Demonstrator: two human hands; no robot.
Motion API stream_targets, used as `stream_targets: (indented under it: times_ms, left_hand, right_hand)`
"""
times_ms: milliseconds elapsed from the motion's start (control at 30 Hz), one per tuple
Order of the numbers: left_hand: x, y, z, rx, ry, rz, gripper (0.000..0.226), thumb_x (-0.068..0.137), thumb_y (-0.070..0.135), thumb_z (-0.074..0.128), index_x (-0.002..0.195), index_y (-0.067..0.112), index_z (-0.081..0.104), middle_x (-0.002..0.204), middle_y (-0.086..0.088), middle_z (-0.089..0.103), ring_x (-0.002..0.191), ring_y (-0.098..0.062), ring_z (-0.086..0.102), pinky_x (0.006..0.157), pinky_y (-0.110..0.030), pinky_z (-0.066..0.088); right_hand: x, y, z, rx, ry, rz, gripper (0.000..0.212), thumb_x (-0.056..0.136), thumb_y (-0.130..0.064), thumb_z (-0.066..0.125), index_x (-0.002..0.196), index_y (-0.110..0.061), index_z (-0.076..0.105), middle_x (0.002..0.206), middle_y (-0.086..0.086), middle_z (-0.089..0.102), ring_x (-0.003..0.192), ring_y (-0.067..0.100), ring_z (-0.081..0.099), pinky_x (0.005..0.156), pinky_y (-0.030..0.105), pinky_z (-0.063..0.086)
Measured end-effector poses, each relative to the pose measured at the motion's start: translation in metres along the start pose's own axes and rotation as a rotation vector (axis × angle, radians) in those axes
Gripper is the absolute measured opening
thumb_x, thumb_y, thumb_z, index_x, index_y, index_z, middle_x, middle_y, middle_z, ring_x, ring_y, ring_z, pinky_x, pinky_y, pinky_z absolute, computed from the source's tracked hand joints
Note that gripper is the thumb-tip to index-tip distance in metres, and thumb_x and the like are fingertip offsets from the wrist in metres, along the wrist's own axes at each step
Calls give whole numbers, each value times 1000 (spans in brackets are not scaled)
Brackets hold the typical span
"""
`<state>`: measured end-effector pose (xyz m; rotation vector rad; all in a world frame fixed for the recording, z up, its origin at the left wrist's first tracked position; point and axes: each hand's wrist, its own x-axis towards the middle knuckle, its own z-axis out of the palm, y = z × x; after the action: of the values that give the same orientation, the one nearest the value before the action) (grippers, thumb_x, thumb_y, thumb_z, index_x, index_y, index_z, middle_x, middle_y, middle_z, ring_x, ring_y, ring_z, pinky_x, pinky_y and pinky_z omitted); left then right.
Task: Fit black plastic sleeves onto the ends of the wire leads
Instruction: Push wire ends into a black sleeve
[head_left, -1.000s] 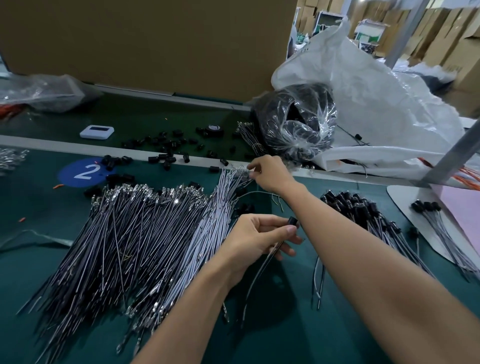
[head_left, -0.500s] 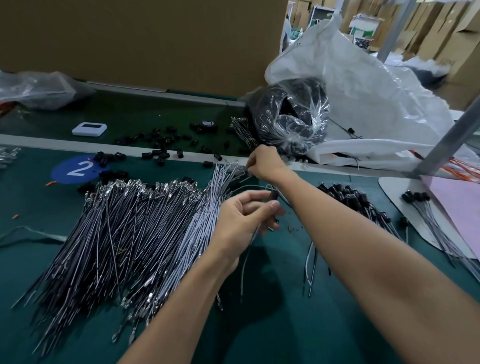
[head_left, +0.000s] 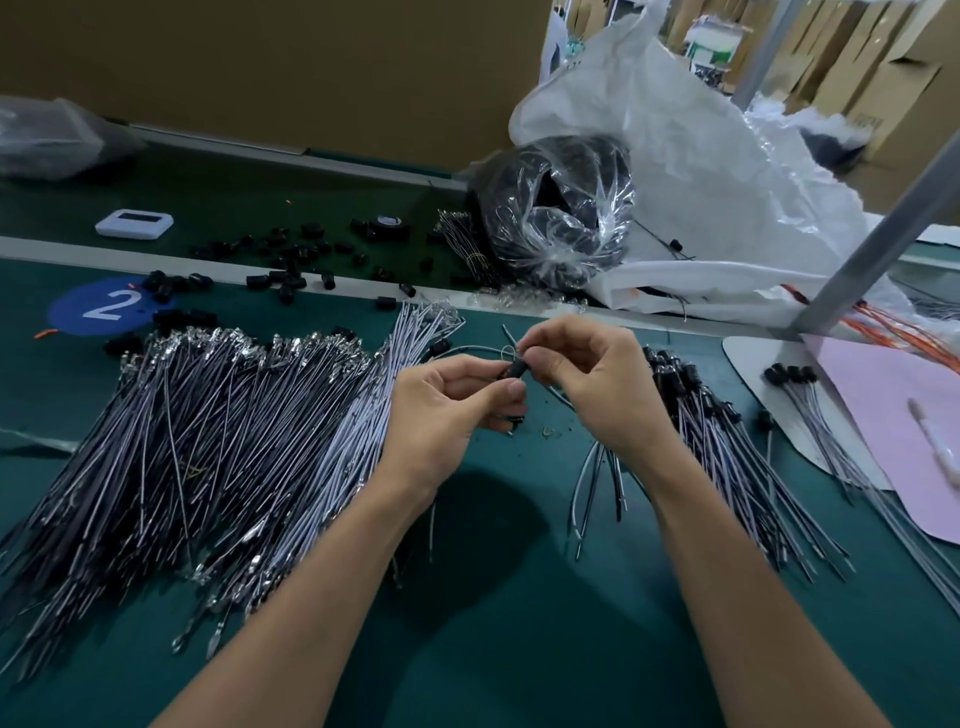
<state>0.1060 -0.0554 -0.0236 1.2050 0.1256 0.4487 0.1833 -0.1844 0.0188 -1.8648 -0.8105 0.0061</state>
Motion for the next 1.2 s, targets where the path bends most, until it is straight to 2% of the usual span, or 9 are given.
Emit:
stream_targets:
  times_ms: [167,333,467,600,800,1033,1200]
  left_hand:
    - [0,-1,0,60,-4,21,14,77,-2,75,84,10,74,73,-10,75,62,-18,72,56,-21,56]
    - [0,-2,-1,76,-7,36,16,75,0,77,83,13,75,73,-11,75,64,-19,73,58,-23,58]
    - [-1,-2,0,132,-46,43,21,75,-5,76,81,15,75,69,-10,74,62,-18,72,55,-20,55]
    - [-1,-3,1,138,-45,47,20,75,-5,76,83,14,75,69,-8,74,61,-18,72,55,-21,55]
    - [-1,-4,1,130,-51,23,15,77,-3,76,85,9,74,70,-10,74,63,-19,73,55,-22,56]
    - [0,-7,-1,233,-109,38,17,79,-1,75,83,16,75,70,-9,75,64,-21,73,58,-24,57]
    - [0,-8,-1,256,-128,41,18,79,-2,75,83,15,75,70,-8,74,63,-19,73,58,-25,58]
  right_hand:
    - [-6,3,-4,-17,9,6,19,86,-2,69,83,-20,71,71,-9,70,62,1,60,65,15,47]
    - [-9,6,-8,-42,50,-1,14,84,-5,73,81,-19,74,66,-12,69,61,3,61,64,18,48]
    - [-10,6,-12,-12,18,-18,15,83,-1,73,83,-15,76,72,-7,72,66,5,64,67,18,51]
    - [-10,7,-16,-8,-19,6,19,82,-2,74,80,-21,75,69,6,71,60,9,61,63,22,52]
    - [-11,10,-16,-5,-2,62,12,83,-3,74,81,-15,76,62,-4,70,54,7,63,57,16,49]
    - [-11,11,-20,-49,-87,40,22,79,2,75,80,-19,77,59,-8,68,53,2,60,56,11,44]
    - [-10,15,-21,80,-95,120,16,77,4,76,79,-12,72,65,3,72,55,12,66,55,18,51]
